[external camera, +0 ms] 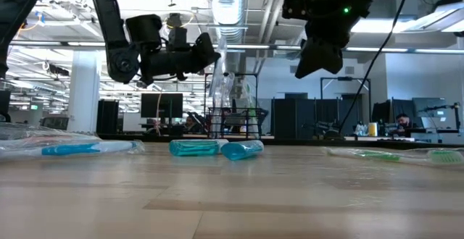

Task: Pick & Place toothbrushing station
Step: Put the right blue toothbrush into the black wire organizer

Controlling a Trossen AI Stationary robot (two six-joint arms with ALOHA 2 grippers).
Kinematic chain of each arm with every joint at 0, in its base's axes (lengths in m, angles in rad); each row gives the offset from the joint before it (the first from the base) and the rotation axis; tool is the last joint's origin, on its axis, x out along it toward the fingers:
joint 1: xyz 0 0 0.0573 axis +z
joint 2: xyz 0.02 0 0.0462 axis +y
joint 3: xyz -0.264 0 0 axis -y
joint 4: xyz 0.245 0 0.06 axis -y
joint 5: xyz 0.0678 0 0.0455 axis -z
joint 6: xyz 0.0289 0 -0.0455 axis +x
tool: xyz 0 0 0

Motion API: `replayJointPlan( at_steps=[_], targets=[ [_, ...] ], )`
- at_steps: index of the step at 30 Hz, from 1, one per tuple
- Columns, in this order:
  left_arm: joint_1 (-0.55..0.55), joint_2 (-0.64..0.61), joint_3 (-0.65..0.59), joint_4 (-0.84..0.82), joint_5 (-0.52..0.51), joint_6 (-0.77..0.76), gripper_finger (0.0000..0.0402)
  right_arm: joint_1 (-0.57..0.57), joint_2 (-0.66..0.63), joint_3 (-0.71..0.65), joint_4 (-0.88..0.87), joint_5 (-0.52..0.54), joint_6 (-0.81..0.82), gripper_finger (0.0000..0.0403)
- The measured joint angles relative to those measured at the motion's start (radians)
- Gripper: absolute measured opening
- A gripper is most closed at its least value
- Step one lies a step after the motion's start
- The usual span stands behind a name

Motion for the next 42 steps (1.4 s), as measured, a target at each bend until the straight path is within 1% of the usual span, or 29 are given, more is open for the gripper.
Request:
replayJointPlan(
  at_steps=[4,8,22,25,33,36,42],
  targets=[
    [0.000,0.000,0.019,-0.008,-0.012,0.047,0.0017,0.000,0.000,-0.002,0.001,0.018,0.003,0.0118],
    [0.005,0.000,0.026,-0.014,-0.052,0.059,0.0017,0.000,0.000,-0.002,0.001,0.018,0.003,0.0118],
    [0.032,0.000,0.037,-0.017,-0.057,0.083,0.0017,0.000,0.000,-0.002,0.001,0.042,0.003,0.0118],
    [0.039,0.000,0.037,-0.016,-0.062,0.115,0.0017,0.000,0.000,-0.002,0.001,0.042,0.003,0.0118],
    [0.060,0.000,0.061,-0.019,-0.070,0.100,0.0017,-0.004,0.000,-0.002,0.001,0.042,0.003,0.0118],
    [0.063,0.020,0.073,-0.020,-0.070,0.078,0.0017,-0.010,0.000,-0.002,0.001,0.042,0.003,0.0118],
    [0.066,0.114,0.124,-0.002,-0.071,0.078,0.0017,-0.013,0.000,-0.002,0.000,0.042,0.003,0.0118]
  ],
)
